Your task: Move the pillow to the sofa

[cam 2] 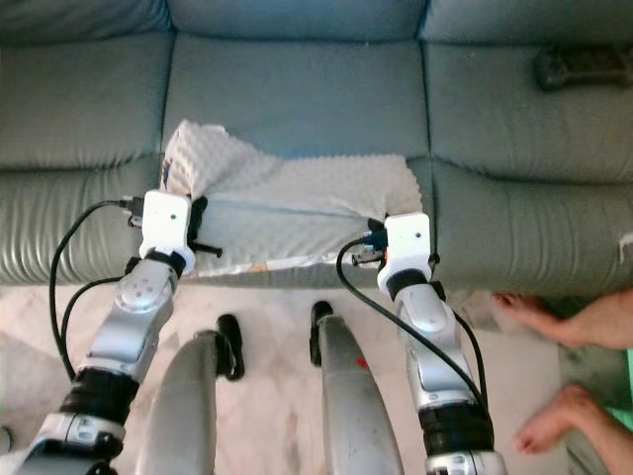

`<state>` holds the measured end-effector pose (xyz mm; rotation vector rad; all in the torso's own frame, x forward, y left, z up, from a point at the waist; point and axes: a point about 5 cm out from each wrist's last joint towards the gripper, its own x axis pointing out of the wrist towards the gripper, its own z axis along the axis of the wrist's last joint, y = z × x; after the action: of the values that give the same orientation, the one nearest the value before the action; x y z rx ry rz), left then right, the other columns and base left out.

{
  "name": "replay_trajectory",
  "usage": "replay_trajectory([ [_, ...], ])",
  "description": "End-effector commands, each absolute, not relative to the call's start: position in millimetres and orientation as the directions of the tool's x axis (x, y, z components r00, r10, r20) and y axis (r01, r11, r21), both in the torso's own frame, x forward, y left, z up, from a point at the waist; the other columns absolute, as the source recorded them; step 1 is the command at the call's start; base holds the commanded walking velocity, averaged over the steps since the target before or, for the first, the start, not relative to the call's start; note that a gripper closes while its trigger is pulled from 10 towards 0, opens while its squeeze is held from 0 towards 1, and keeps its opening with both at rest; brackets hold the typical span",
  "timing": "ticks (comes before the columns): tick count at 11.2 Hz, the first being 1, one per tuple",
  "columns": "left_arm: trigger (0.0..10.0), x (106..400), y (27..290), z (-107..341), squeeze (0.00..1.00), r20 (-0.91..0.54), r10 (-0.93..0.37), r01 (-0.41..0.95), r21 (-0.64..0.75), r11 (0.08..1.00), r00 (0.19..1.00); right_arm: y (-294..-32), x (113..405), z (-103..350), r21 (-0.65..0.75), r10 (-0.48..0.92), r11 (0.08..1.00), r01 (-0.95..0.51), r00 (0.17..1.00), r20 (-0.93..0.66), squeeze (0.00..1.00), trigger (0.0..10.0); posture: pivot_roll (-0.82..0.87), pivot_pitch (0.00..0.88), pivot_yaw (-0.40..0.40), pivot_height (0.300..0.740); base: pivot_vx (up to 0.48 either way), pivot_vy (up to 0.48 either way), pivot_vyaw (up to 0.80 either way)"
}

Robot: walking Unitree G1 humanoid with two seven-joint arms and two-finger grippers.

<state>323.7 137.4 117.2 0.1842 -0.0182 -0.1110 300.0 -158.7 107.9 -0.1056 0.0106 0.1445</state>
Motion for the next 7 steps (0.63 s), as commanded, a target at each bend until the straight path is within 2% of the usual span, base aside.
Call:
replay_trajectory([
  [1,10.0,317.9,139.9,105.2,0.0,-0.026,-0.1,0.103,0.175,0.979,0.995,-161.9,292.1,94.1,-0.097,0.131,0.986,-0.137,0.989,-0.063,0.0,10.0,-0.07,0.502,-0.004,0.651,0.0,0.0,0.0],
  [6,10.0,317.9,138.5,110.2,0.0,0.013,-0.134,0.13,0.159,0.979,0.991,-163.8,291.9,96.7,-0.119,0.138,0.983,-0.141,0.99,-0.034,0.0,10.0,-0.07,0.501,-0.006,0.651,0.0,0.0,0.0],
  [7,10.0,316.9,136.2,110.1,0.0,0.015,-0.141,0.137,0.158,0.978,0.99,-164.3,291.5,97.0,-0.121,0.136,0.983,-0.139,0.99,-0.031,0.0,10.0,-0.07,0.5,-0.006,0.651,0.244,0.0,0.0],
])
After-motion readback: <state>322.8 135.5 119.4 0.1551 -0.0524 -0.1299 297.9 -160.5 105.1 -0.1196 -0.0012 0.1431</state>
